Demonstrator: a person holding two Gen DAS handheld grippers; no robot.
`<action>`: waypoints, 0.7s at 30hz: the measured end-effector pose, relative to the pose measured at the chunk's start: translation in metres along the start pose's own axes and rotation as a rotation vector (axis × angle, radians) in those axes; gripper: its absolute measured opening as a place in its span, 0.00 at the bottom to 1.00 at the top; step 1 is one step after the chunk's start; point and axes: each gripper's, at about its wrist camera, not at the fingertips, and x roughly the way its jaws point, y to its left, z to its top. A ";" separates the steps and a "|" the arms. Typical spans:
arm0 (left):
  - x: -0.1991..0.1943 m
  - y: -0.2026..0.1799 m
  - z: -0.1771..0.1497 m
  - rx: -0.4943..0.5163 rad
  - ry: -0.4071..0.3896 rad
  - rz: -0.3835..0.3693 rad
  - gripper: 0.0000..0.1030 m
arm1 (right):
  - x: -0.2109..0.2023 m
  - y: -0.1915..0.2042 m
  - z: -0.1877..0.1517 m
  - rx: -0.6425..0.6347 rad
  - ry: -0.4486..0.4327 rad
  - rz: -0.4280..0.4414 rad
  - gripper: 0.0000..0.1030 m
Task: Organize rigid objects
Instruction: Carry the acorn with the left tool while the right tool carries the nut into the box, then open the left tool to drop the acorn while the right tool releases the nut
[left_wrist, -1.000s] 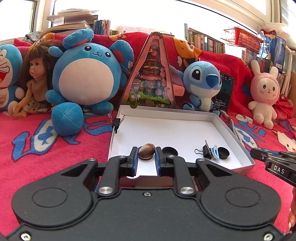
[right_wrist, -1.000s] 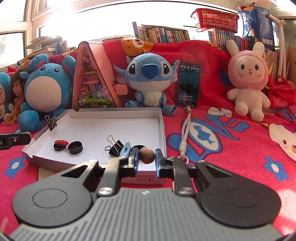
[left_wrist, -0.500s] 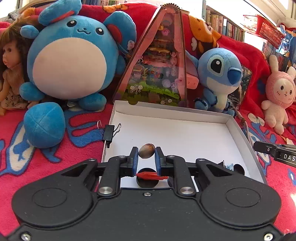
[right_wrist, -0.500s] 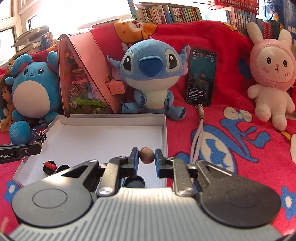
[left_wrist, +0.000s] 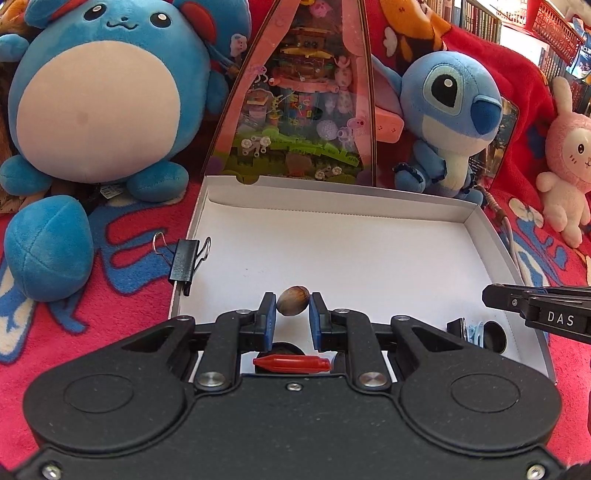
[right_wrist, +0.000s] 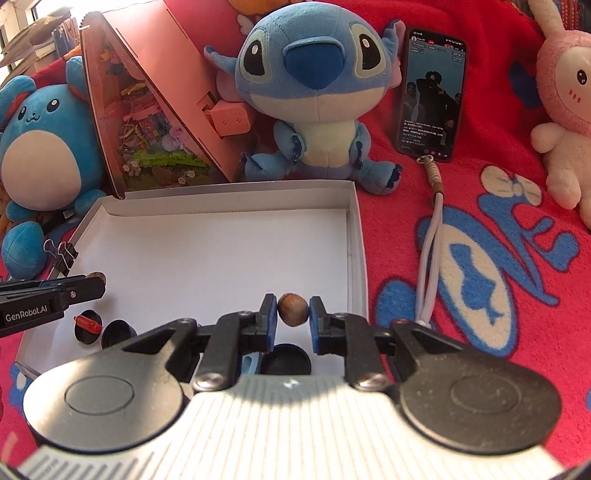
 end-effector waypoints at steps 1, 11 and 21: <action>0.001 0.000 0.000 -0.006 0.005 0.004 0.18 | 0.002 0.001 0.001 0.000 0.005 0.000 0.21; 0.007 -0.001 0.001 -0.005 0.029 0.031 0.18 | 0.013 0.004 0.002 0.004 0.035 -0.005 0.22; 0.007 -0.003 0.001 0.008 0.025 0.040 0.18 | 0.016 0.005 0.000 0.005 0.048 -0.008 0.22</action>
